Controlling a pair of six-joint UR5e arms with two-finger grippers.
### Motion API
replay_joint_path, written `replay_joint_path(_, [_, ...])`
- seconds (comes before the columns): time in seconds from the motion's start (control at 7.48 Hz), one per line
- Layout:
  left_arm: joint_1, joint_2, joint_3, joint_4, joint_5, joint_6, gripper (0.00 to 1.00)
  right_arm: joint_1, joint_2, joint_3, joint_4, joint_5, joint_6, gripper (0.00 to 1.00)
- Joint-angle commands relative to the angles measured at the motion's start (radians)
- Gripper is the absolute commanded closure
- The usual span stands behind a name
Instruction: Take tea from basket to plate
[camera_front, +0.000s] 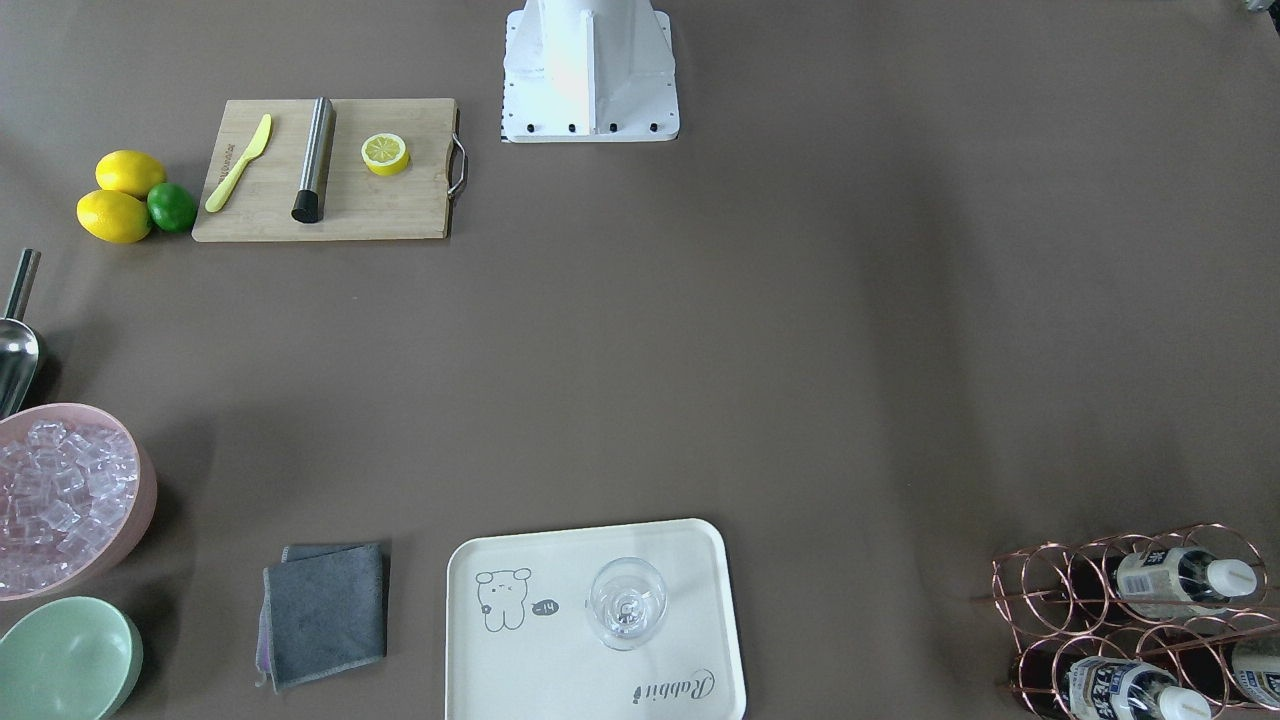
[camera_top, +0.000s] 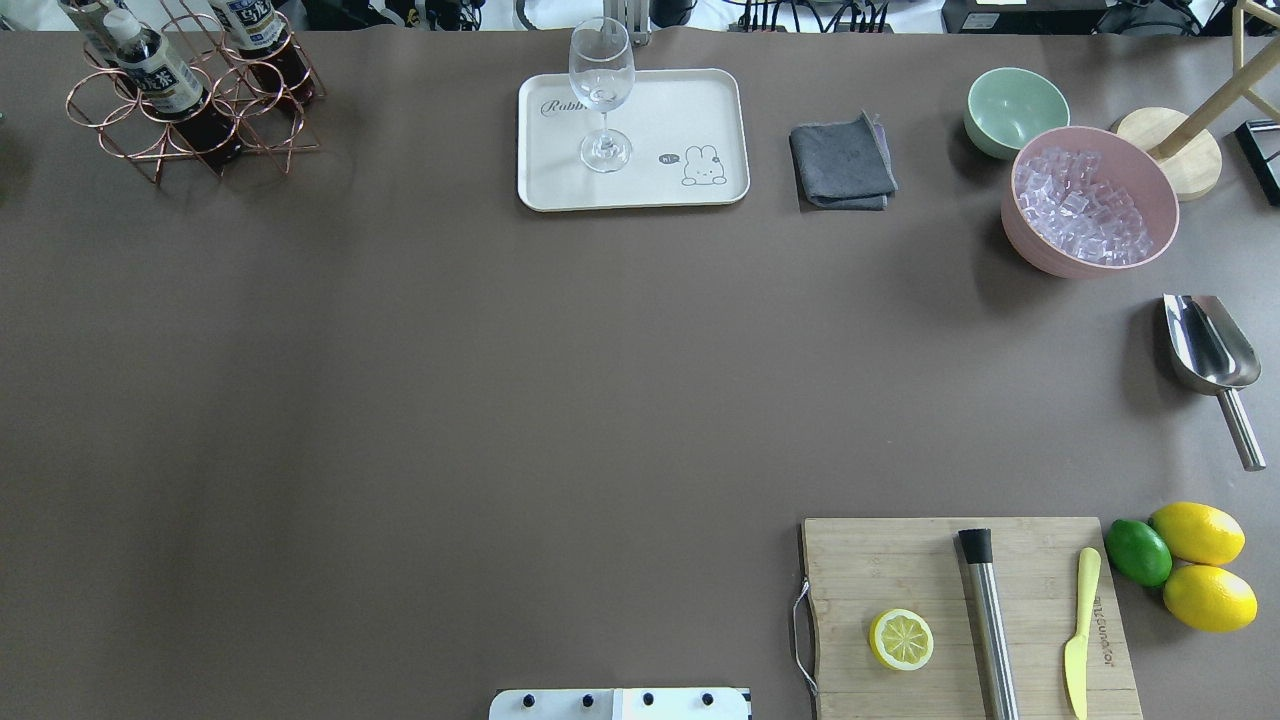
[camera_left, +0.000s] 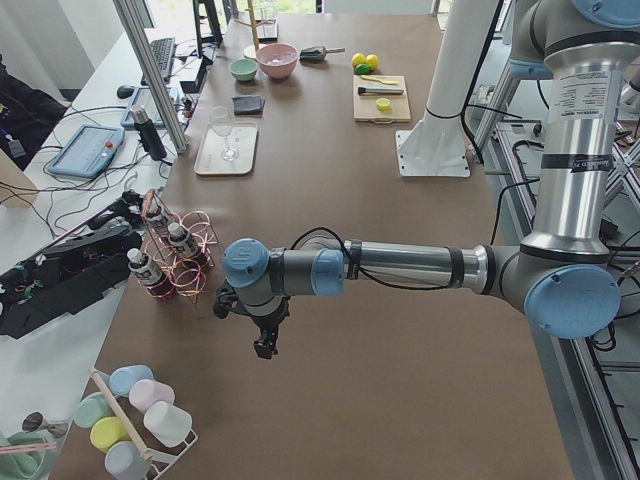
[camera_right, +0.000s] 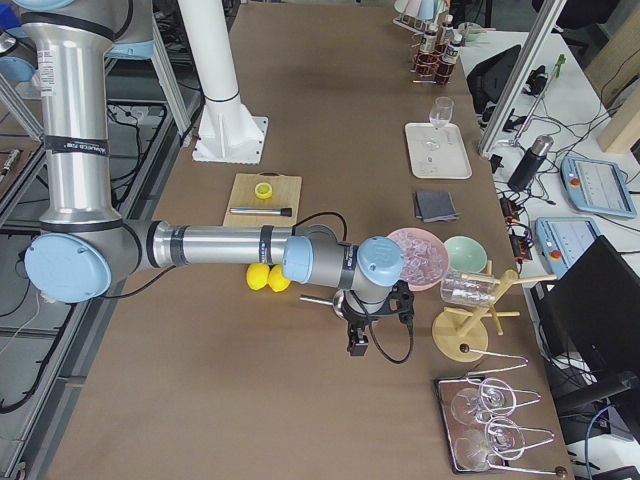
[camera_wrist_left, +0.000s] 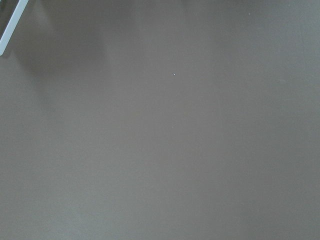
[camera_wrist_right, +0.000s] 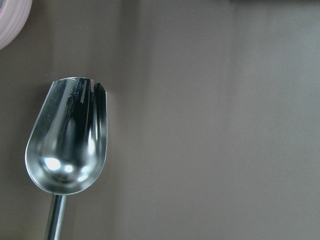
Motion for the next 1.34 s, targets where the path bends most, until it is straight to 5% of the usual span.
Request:
replay_joint_path(0.0, [-0.005, -0.003, 0.004, 0.008, -0.011, 0.005, 0.01, -0.001, -0.002, -0.001, 0.0, 0.0, 0.0, 0.0])
replay_joint_path(1.2, [-0.005, 0.009, 0.01, 0.002, -0.007, -0.001, 0.01, 0.001, -0.008, -0.001, 0.0, 0.0, -0.002, 0.0])
